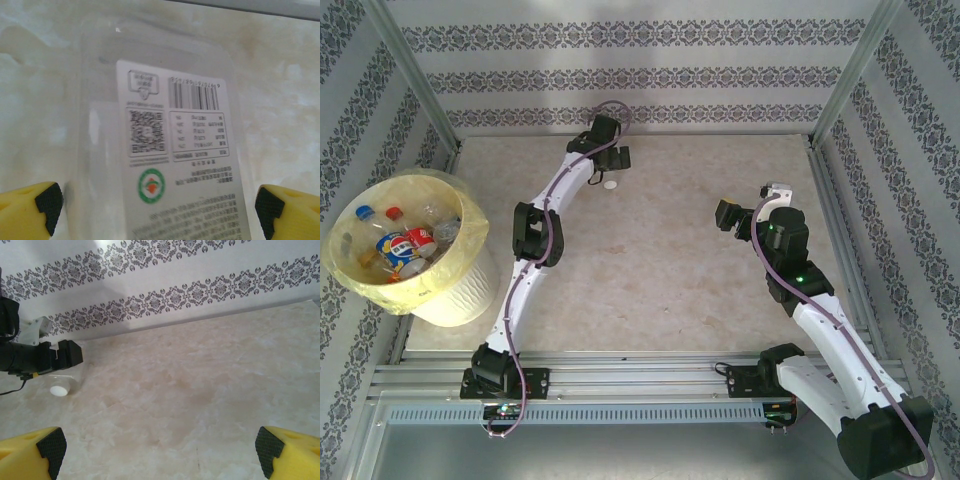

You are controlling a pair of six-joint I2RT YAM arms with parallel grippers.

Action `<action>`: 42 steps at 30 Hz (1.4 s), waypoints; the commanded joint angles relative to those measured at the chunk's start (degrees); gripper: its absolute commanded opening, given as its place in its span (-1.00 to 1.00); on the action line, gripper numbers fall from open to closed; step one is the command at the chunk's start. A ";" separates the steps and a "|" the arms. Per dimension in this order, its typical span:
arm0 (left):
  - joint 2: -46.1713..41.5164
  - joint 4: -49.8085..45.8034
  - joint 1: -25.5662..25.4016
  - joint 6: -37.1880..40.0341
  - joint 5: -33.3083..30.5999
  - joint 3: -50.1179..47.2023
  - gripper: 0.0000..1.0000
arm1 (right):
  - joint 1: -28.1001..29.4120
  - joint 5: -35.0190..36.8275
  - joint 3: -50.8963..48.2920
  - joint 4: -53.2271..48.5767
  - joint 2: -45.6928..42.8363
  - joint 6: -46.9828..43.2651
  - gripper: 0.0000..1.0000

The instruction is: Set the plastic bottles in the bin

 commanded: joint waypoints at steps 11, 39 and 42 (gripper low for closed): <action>-5.92 -0.74 -0.29 -1.19 -0.01 -12.98 0.65 | -0.66 0.15 0.81 -0.47 0.09 0.94 0.96; -54.45 24.27 -4.33 -9.70 7.62 -77.98 0.14 | -0.55 -4.83 2.64 2.22 5.42 5.49 0.96; -53.91 23.20 -4.37 -9.41 8.77 -77.56 0.21 | -0.56 -5.11 3.04 2.39 5.96 5.88 0.96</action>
